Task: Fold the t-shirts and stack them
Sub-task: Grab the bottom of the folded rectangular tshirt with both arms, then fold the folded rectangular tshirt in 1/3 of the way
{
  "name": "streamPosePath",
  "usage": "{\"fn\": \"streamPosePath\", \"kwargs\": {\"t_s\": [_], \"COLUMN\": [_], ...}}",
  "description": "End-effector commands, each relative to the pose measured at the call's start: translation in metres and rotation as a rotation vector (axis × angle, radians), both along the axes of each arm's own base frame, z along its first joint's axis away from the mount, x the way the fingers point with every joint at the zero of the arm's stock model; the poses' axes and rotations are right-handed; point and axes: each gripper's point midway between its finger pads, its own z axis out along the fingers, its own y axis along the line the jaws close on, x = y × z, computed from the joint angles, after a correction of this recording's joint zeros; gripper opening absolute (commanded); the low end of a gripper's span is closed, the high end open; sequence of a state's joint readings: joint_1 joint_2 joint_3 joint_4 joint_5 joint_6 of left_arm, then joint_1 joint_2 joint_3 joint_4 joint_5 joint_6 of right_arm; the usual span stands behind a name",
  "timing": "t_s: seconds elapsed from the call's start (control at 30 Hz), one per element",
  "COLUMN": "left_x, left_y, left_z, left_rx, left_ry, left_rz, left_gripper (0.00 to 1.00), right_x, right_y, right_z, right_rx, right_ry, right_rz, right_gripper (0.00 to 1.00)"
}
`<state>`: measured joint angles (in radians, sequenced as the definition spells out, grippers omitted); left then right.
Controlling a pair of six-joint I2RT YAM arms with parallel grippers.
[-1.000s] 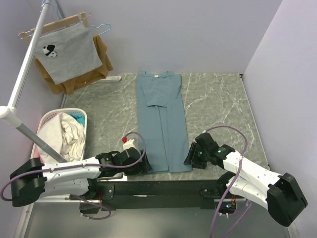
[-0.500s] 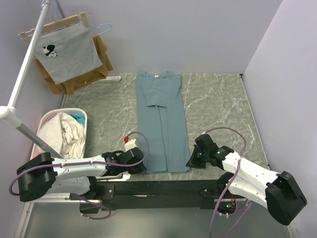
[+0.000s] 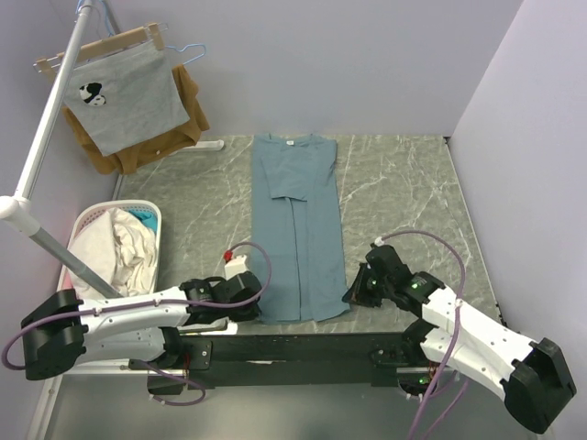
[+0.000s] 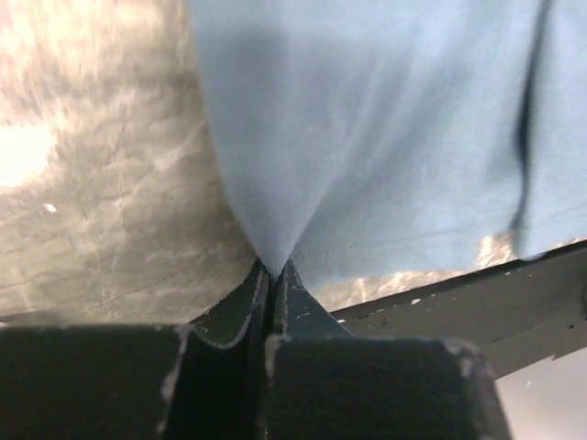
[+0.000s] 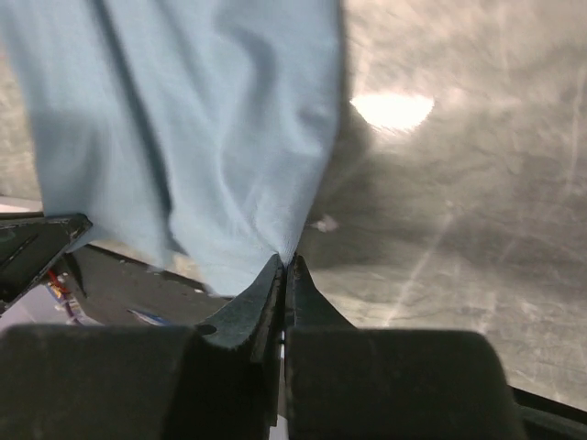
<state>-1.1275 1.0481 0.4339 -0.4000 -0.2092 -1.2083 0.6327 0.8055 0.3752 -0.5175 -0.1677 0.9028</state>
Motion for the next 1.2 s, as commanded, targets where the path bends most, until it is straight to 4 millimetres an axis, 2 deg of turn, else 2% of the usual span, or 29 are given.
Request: {"fn": "streamPosePath", "kwargs": {"t_s": [0.0,0.07,0.1,0.13,0.17,0.2,0.27,0.3,0.37,0.4,0.43,0.47,0.5,0.53,0.6,0.63,0.67,0.7,0.73,0.77,0.83,0.9,0.93,0.97,1.03,1.07,1.17], "left_x": [0.028,0.039,0.049,0.057,0.062,0.070,0.086,0.093,0.112,0.120,0.136,0.142,0.152,0.164,0.185,0.195,0.207,0.214,0.224,0.233,0.245,0.255,0.261,0.266,0.274,0.279,0.293], "left_y": [-0.009,-0.013,-0.020,-0.021,-0.021,-0.027,-0.023,-0.024,-0.018,-0.017,-0.012,-0.012,-0.013,-0.009,-0.013,-0.010,-0.016,-0.016,-0.012,-0.015,-0.011,-0.014,-0.010,-0.009,-0.005,-0.005,-0.003], "left_z": [0.036,0.040,0.051,0.049,0.050,0.057,0.055,0.059,0.060,0.063,0.066,0.067,0.073,0.070,0.082,0.074,0.084,0.083,0.075,0.079,0.068,0.068,0.060,0.058,0.049,0.051,0.047], "left_rx": [0.040,0.078,0.073,0.100,0.123,0.115,0.148,0.146,0.148,0.142,0.127,0.119,0.108,0.122,0.121,0.147,0.138,0.143,0.166,0.152,0.159,0.131,0.142,0.139,0.148,0.149,0.147], "left_ry": [-0.132,-0.173,-0.206,-0.209,-0.221,-0.235,-0.244,-0.250,-0.264,-0.272,-0.287,-0.291,-0.305,-0.303,-0.341,-0.330,-0.356,-0.358,-0.344,-0.359,-0.339,-0.339,-0.325,-0.326,-0.314,-0.319,-0.325], "left_rz": [0.007,-0.004,0.005,0.011,-0.004,0.005,0.015,0.029,0.049,0.061,0.100,0.079,0.082,0.100,0.090,0.099,0.087,0.085,0.088,0.090,0.097,0.099,0.110,0.115,0.117,0.121,0.125], "left_gripper": [0.03,0.06,0.07,0.07,0.07,0.07,0.07,0.07,0.08,0.08,0.08,0.08,0.08,0.08,0.08,0.08,0.07,0.07,0.06,0.06,0.06,0.07,0.07,0.08,0.07,0.08,0.09], "right_x": [0.030,0.044,0.048,0.053,0.062,0.068,0.082,0.087,0.102,0.108,0.114,0.125,0.132,0.142,0.156,0.167,0.174,0.179,0.188,0.193,0.207,0.217,0.225,0.229,0.241,0.245,0.262], "right_y": [0.019,0.026,0.027,0.029,0.034,0.033,0.037,0.037,0.039,0.039,0.040,0.042,0.042,0.046,0.043,0.044,0.041,0.039,0.039,0.036,0.030,0.025,0.024,0.022,0.017,0.017,0.016], "right_z": [0.034,0.049,0.046,0.049,0.061,0.057,0.068,0.064,0.073,0.069,0.069,0.079,0.072,0.080,0.072,0.079,0.077,0.068,0.072,0.063,0.063,0.054,0.056,0.047,0.043,0.034,0.029], "right_rx": [0.034,0.031,0.007,-0.005,0.000,-0.036,-0.047,-0.073,-0.083,-0.100,-0.107,-0.097,-0.116,-0.110,-0.141,-0.145,-0.156,-0.178,-0.181,-0.202,-0.213,-0.218,-0.216,-0.231,-0.244,-0.251,-0.250], "right_ry": [-0.116,-0.163,-0.151,-0.165,-0.195,-0.189,-0.219,-0.210,-0.236,-0.230,-0.232,-0.255,-0.240,-0.258,-0.238,-0.254,-0.245,-0.225,-0.232,-0.208,-0.211,-0.195,-0.197,-0.173,-0.168,-0.154,-0.151], "right_rz": [0.034,0.055,0.063,0.078,0.084,0.091,0.087,0.088,0.081,0.091,0.086,0.078,0.085,0.080,0.082,0.069,0.061,0.069,0.060,0.056,0.039,0.029,0.020,0.014,-0.010,-0.011,-0.018], "right_gripper": [0.00,0.00,0.00,0.00,0.00,0.00,0.00,0.00,0.00,0.00,0.00,0.00,0.00,0.00,0.00,0.00,0.00,0.00,0.00,0.00,0.00,0.00,0.00,0.00,0.00,0.00,0.00]}}
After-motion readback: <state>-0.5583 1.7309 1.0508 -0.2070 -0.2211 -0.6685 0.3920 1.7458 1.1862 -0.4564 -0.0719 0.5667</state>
